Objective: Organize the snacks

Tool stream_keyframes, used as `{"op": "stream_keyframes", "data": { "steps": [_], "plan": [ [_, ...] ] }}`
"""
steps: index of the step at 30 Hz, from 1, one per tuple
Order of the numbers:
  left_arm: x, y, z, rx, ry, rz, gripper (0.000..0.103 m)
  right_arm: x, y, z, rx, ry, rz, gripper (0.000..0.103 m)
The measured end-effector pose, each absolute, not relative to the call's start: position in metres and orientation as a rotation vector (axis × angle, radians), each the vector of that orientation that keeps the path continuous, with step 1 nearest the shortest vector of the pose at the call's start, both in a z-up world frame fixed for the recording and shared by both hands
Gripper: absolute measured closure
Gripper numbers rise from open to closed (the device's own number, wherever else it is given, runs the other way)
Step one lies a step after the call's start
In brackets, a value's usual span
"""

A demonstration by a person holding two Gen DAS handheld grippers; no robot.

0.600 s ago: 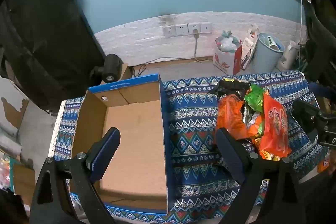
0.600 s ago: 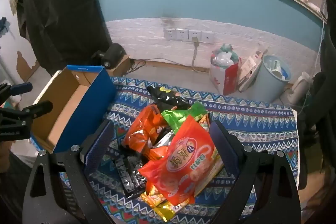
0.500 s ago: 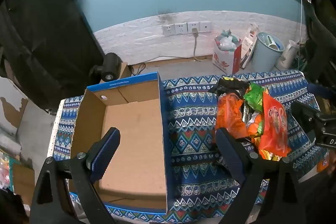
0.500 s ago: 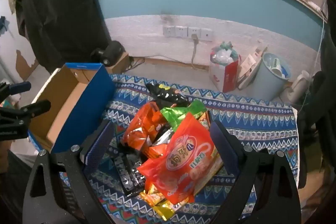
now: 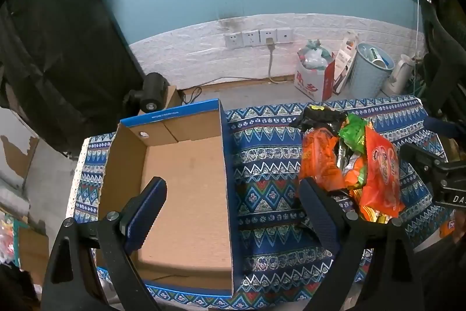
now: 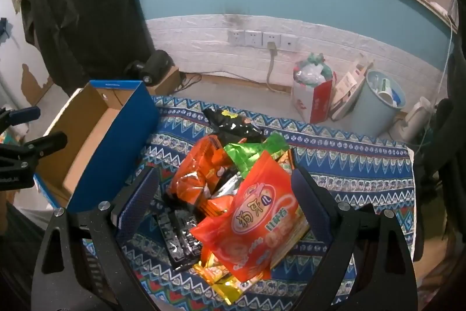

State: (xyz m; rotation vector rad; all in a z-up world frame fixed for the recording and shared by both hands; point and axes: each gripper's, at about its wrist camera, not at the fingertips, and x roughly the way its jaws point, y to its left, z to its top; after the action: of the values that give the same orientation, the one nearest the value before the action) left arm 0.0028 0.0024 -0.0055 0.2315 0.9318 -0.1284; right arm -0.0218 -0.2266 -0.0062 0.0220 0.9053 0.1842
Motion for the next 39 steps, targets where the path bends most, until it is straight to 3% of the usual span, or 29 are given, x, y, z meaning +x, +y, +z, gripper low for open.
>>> {"op": "stream_keyframes", "data": {
  "steps": [39],
  "plan": [
    [0.0019,0.0032,-0.0109,0.231,0.962,-0.131,0.01,-0.0219,-0.2227,-0.0114,0.004,0.93,0.191,0.012]
  ]
}}
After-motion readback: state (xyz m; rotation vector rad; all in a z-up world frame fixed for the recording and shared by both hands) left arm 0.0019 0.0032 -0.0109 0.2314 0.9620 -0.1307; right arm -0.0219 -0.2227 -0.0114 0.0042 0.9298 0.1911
